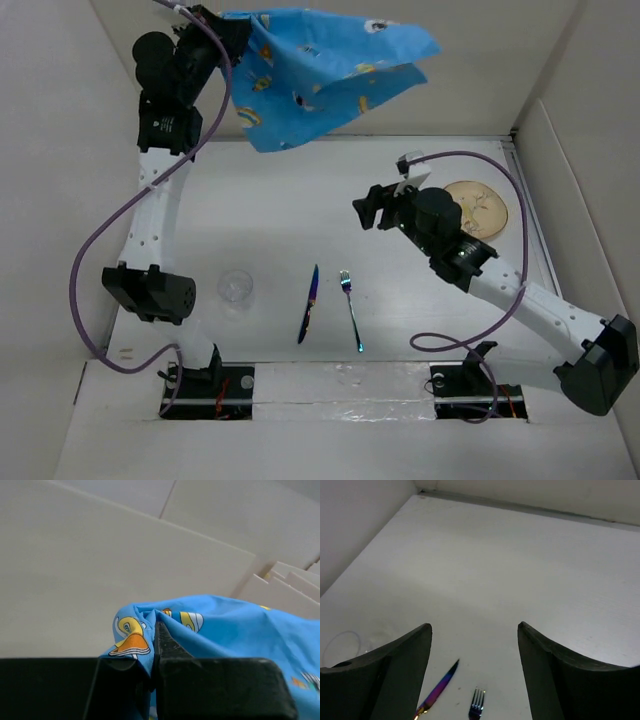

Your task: Set the dinner table for one person

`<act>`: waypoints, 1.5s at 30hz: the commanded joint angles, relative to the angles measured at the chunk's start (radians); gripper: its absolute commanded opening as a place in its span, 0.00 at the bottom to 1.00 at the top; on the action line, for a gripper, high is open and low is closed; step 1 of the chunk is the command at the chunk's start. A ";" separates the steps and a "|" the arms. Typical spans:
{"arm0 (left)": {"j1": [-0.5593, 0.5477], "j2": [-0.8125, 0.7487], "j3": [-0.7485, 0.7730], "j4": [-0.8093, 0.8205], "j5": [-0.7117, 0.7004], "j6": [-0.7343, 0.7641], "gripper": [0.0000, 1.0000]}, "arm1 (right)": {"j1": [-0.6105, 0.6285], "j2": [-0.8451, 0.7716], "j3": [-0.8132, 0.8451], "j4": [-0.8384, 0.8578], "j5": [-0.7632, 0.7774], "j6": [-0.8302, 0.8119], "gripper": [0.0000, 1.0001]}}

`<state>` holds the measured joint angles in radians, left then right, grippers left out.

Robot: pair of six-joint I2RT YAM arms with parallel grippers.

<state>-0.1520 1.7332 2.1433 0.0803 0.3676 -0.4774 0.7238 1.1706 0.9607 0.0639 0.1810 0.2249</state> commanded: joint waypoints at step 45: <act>-0.055 0.318 -0.430 0.141 -0.090 -0.121 0.00 | 0.143 0.922 0.552 -0.242 0.057 -0.055 0.66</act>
<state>-0.2031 2.0644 1.7153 0.2108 0.2958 -0.6346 0.8589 2.0655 1.4399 -0.0715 0.1680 0.1974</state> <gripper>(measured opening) 0.007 0.657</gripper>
